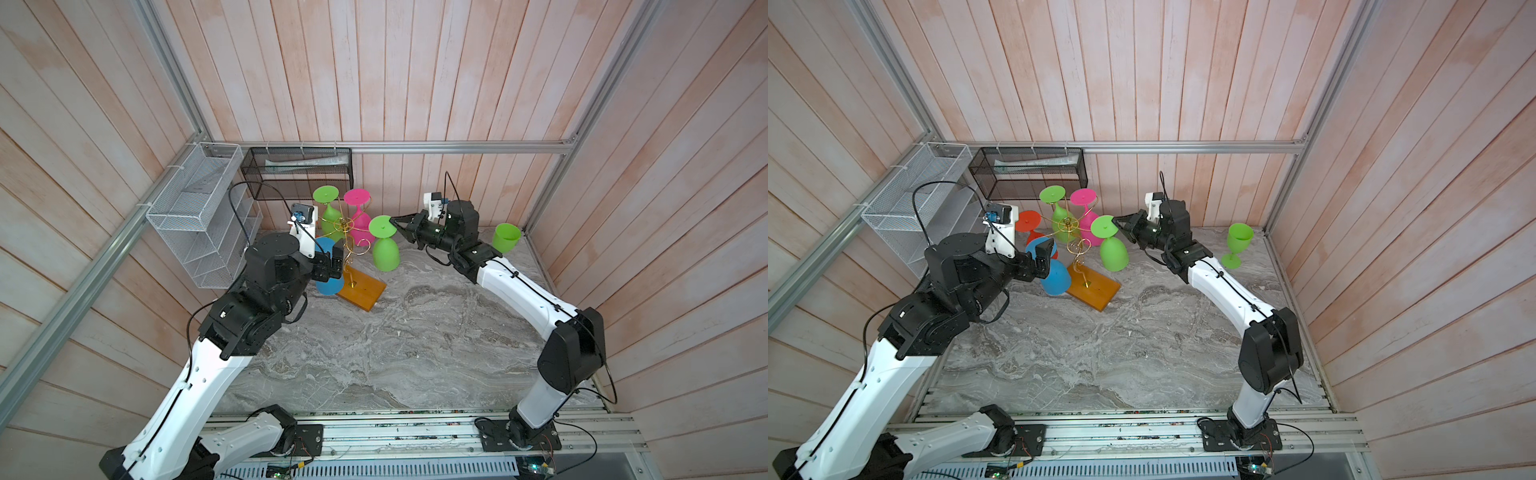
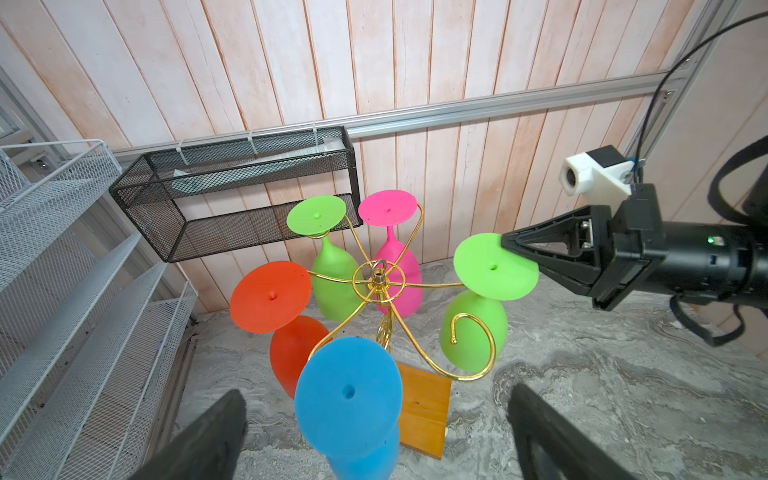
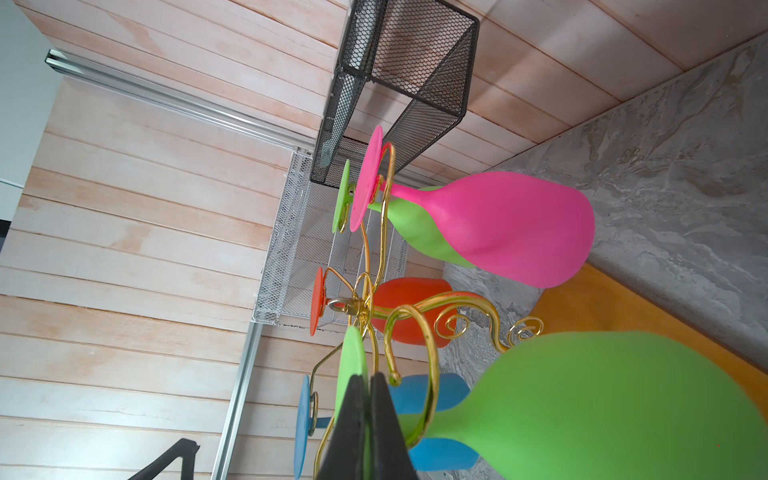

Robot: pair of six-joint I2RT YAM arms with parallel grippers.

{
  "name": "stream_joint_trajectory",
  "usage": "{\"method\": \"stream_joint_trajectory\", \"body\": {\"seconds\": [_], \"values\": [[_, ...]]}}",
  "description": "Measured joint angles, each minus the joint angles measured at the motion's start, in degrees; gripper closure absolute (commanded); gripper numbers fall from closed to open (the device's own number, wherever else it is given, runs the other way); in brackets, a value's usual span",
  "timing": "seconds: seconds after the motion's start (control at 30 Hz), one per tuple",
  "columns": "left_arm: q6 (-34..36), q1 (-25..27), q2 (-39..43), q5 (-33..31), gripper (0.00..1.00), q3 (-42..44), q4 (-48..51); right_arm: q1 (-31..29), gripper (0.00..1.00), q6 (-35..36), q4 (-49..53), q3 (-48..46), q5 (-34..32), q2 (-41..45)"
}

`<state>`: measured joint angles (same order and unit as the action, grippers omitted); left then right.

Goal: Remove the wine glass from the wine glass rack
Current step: 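Close the right gripper on the green glass foot and lift it off the rack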

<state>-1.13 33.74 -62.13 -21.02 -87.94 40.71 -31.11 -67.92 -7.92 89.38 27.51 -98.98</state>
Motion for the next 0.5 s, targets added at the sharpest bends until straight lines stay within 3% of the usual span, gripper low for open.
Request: {"method": "stream_joint_trajectory", "body": {"seconds": [0.5], "values": [[0.0, -0.3, 0.7, 0.2, 0.00, 0.6, 0.0, -0.6, 1.00, 0.7, 2.4, 11.6, -0.6, -8.9]]}}
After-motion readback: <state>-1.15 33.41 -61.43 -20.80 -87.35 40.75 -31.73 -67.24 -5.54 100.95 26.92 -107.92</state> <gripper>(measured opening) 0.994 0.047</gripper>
